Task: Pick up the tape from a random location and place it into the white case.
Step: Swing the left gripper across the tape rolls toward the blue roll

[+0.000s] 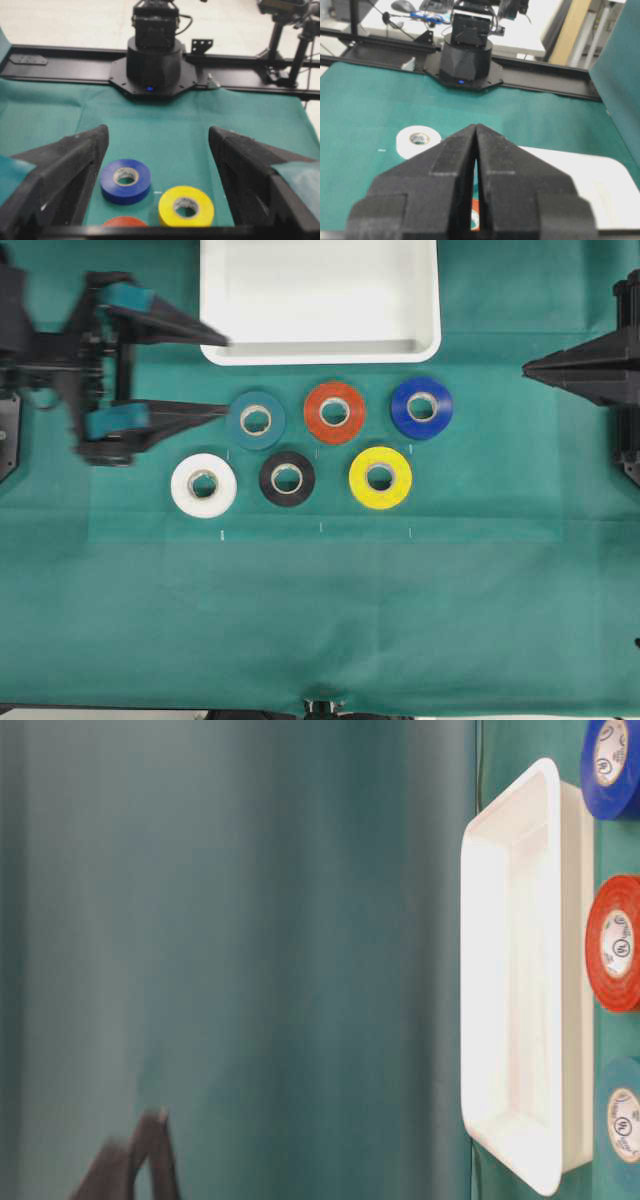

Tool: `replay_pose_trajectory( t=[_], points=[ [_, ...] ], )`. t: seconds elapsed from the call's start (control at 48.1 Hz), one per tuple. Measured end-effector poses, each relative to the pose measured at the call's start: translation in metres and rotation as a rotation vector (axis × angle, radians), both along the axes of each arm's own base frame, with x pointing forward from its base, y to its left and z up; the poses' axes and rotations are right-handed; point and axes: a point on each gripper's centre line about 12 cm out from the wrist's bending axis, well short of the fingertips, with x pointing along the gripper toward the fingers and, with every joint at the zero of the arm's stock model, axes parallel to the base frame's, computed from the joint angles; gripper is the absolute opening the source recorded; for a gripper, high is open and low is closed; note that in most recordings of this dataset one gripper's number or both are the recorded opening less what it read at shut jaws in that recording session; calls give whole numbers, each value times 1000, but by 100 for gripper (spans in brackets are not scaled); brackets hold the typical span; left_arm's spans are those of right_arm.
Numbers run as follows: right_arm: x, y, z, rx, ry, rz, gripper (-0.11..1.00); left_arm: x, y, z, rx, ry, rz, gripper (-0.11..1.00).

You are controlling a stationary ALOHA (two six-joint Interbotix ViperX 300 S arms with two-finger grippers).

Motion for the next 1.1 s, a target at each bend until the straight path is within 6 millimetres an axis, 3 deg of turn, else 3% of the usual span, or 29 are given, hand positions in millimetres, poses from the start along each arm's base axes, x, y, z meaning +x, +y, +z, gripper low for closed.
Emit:
replay_pose_trajectory(
  t=[0.353,0.603,0.79,1.101],
  points=[
    [0,0,0,-2,0,0,0,85,-1,7,0,35,0,87],
    [0,0,0,-2,0,0,0,133,-1,9,3,48,-1,87],
    [0,0,0,-11,0,2,0,162,7,1,2,94,17,87],
    [0,0,0,-14,-3,2,0,185,16,8,18,103,33,87]
  ],
)
